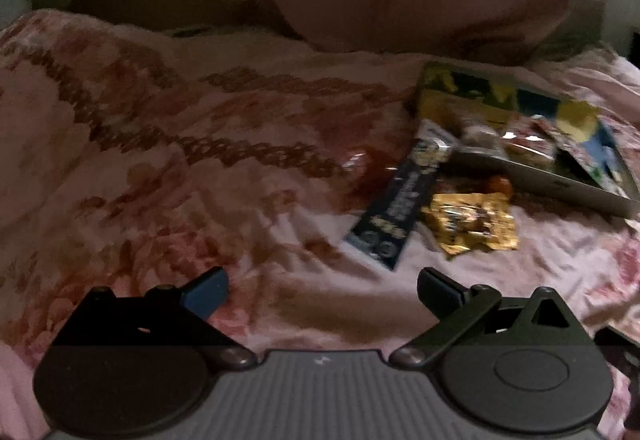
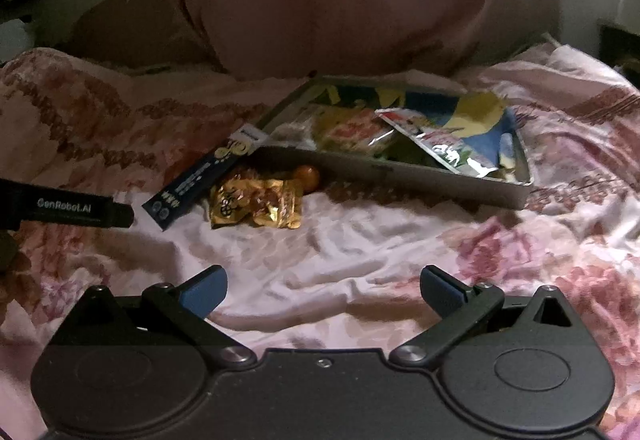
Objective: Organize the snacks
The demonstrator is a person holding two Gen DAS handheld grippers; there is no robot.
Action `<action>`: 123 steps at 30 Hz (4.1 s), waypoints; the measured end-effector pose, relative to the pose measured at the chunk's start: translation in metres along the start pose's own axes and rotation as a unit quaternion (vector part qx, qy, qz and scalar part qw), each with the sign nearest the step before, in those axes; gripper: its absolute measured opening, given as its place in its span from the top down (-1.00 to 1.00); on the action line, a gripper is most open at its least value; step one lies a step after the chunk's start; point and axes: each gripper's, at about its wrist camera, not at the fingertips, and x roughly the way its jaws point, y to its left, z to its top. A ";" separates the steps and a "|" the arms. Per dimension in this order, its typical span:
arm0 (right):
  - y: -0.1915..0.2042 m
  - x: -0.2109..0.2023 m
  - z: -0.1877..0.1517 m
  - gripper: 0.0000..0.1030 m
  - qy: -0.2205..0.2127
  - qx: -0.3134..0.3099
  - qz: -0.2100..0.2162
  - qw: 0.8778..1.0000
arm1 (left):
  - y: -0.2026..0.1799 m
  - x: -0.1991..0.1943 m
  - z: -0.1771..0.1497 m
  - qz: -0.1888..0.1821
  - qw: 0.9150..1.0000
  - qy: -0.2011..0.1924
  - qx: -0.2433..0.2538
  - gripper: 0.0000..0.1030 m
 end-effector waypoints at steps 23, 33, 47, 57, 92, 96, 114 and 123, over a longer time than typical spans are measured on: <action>0.008 0.058 0.031 -0.99 0.032 -0.102 0.057 0.993 | -0.026 0.061 0.052 -0.079 0.987 0.018 0.142 -0.99; 0.010 0.090 0.047 -0.99 0.034 -0.137 0.071 0.987 | -0.016 0.089 0.060 -0.143 0.983 0.046 0.109 -0.99; 0.048 0.135 0.057 -0.98 0.060 -0.306 0.147 0.939 | -0.017 0.103 0.062 -0.159 0.978 0.061 0.120 -0.99; 0.053 0.173 0.074 -0.98 0.087 -0.323 0.216 0.917 | -0.019 0.107 0.062 -0.168 0.975 0.062 0.129 -0.99; 0.007 0.124 0.037 -0.75 0.129 -0.140 0.153 0.970 | -0.019 0.108 0.058 -0.166 0.976 0.072 0.122 -0.13; 0.001 0.116 0.031 -0.74 0.117 -0.073 0.121 0.983 | -0.021 0.103 0.055 -0.164 0.976 0.069 0.127 0.05; -0.011 0.082 0.012 -0.74 0.116 0.095 0.048 0.988 | -0.018 0.071 0.036 -0.196 0.969 0.108 0.106 0.11; -0.009 0.077 0.010 -0.72 0.111 0.087 0.040 0.989 | -0.022 0.067 0.029 -0.196 0.967 0.121 0.105 0.09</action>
